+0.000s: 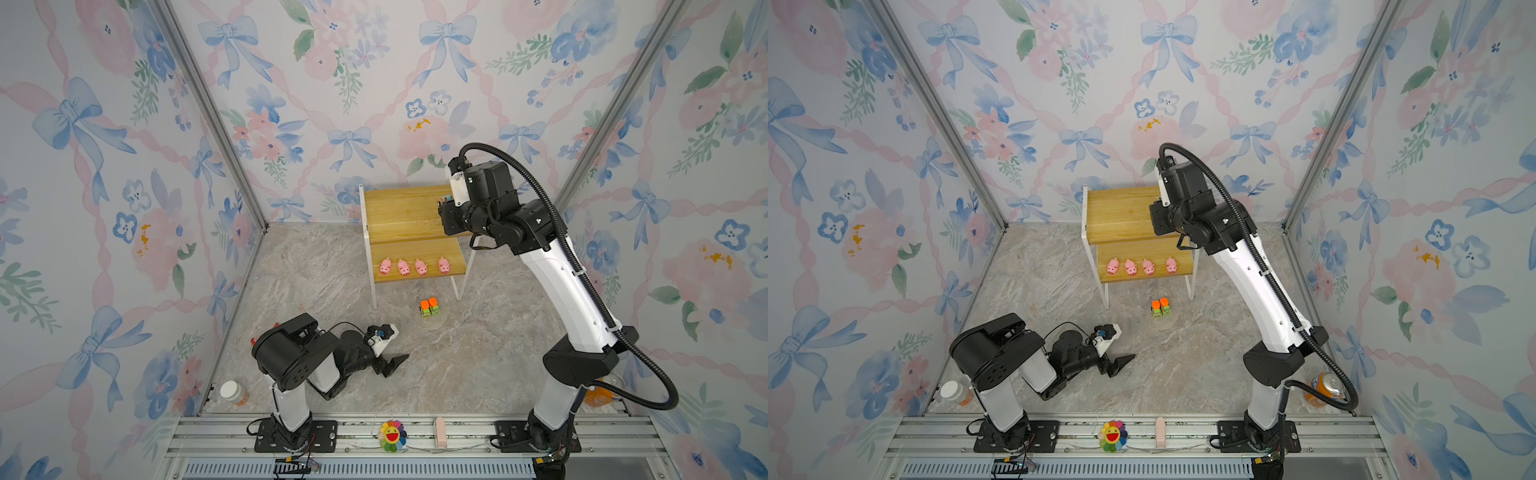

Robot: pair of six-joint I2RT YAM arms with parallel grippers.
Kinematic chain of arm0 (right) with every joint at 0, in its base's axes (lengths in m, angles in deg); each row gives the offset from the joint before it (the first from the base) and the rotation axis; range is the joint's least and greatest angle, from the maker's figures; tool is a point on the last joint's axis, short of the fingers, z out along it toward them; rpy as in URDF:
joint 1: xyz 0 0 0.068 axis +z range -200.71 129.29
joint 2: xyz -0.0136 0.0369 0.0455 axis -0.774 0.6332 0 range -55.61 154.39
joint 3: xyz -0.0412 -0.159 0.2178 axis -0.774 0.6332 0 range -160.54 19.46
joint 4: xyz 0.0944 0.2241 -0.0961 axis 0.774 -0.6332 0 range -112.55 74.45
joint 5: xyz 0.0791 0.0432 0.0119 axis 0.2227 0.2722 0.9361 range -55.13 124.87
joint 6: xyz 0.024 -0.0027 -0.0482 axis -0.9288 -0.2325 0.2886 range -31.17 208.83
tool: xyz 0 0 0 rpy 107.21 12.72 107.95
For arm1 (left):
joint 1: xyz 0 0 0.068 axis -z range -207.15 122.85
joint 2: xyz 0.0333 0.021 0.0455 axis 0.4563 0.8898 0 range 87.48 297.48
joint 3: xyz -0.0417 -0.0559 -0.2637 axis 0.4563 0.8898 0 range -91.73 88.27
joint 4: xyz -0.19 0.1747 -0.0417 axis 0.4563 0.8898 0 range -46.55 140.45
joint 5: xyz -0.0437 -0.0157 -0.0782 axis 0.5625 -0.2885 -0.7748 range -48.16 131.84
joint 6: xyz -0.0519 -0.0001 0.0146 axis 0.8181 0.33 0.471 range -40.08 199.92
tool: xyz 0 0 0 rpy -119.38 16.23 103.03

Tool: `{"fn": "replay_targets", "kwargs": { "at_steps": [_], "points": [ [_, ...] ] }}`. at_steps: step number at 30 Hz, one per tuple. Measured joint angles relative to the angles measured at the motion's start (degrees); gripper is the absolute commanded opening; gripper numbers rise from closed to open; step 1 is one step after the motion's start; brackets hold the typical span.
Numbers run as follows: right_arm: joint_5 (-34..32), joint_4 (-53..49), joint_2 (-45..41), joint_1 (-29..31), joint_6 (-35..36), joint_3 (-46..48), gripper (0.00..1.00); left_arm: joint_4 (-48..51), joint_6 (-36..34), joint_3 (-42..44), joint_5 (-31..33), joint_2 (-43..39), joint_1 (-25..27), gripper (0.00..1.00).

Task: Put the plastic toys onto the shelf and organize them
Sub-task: 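Lift and carry the truck up over the top shelf with the right gripper, then lower the truck beside the green-and-pink truck and open the right gripper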

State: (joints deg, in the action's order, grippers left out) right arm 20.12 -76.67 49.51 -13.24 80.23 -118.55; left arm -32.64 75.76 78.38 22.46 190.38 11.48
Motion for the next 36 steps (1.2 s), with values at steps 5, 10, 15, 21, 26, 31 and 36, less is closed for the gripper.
{"fn": "replay_targets", "kwargs": {
  "at_steps": [5, 10, 15, 21, 26, 31, 36],
  "points": [
    [-0.52, 0.17, 1.68, 0.0, -1.07, 0.0, 0.24, 0.55, 0.0, 0.0, 0.0, -0.26, 0.02, 0.94],
    [-0.59, 0.37, 2.23, 0.0, -1.9, -0.09, 0.24, 1.05, -0.02, -0.04, 0.0, -0.59, 0.02, 0.93],
    [-0.66, 0.35, 3.19, 0.0, -2.78, -1.07, 0.25, 1.09, -0.02, -0.04, 0.0, -0.59, 0.02, 0.93],
    [-0.74, 0.31, 4.74, 0.0, -3.37, -1.11, 0.26, 1.27, -0.02, -0.04, 0.02, -0.59, 0.0, 0.93],
    [-0.81, 0.26, 5.68, 0.0, -3.65, -1.11, 0.26, 1.27, -0.04, -0.04, 0.02, -0.59, 0.02, 0.93],
    [-1.49, 0.04, 5.81, -0.24, -4.04, -1.16, 0.28, 1.27, -0.04, -0.04, 0.02, -0.59, 0.02, 0.93],
    [-1.88, -0.42, 5.81, -0.46, -4.09, -1.18, 0.29, 1.27, -0.04, -0.04, 0.04, -0.59, 0.02, 0.93]
  ]
}}
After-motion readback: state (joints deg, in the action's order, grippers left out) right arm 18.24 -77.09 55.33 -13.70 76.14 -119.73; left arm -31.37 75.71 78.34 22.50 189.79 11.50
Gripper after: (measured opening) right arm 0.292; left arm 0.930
